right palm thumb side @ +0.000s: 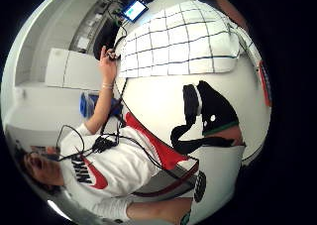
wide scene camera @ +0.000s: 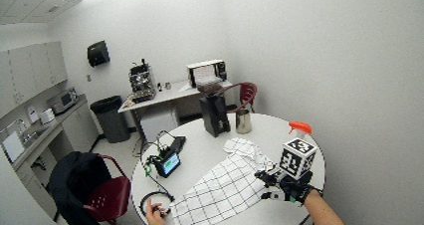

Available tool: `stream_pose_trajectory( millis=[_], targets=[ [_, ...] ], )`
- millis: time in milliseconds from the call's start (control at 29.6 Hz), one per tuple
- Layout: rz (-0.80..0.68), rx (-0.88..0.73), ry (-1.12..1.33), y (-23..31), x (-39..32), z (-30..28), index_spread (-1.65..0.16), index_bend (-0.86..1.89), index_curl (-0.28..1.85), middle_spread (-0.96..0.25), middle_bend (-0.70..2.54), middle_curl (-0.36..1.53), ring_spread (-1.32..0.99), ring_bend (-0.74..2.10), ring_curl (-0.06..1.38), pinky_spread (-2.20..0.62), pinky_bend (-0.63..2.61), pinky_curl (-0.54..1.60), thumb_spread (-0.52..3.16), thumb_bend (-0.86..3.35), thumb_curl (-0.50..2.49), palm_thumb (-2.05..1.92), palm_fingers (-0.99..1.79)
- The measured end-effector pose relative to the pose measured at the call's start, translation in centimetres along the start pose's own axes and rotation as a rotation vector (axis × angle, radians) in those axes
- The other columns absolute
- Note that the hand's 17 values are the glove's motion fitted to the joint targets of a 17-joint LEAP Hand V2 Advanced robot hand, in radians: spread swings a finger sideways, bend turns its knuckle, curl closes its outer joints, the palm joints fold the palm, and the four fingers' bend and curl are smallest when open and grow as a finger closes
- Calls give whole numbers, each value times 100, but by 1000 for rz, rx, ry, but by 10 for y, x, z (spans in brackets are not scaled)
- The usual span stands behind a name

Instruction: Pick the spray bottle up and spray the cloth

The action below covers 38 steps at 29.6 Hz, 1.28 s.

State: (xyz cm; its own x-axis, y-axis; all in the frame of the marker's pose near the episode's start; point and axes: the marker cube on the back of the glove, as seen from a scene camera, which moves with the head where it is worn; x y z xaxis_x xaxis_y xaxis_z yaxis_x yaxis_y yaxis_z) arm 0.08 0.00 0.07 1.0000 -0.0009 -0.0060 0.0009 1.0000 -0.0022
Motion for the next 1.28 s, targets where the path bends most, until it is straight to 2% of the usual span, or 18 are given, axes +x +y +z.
stream_pose_trajectory(
  millis=[271,642,947,1285],
  targets=[
    [5,-16,4,4,0,8,-32,14,14,-3,27,16,1,33,17,12,51,22,77,40,18,62,58],
    [-9,-1,-39,6,-5,20,-38,13,18,-3,26,23,1,32,22,14,51,27,104,35,25,66,55],
    [-37,131,-110,1,-10,17,-38,11,19,-3,25,27,1,36,25,13,51,29,112,30,29,68,59],
    [112,318,-349,4,52,20,-37,11,20,-4,27,31,-1,42,29,9,49,31,116,24,32,70,70]
  ],
)
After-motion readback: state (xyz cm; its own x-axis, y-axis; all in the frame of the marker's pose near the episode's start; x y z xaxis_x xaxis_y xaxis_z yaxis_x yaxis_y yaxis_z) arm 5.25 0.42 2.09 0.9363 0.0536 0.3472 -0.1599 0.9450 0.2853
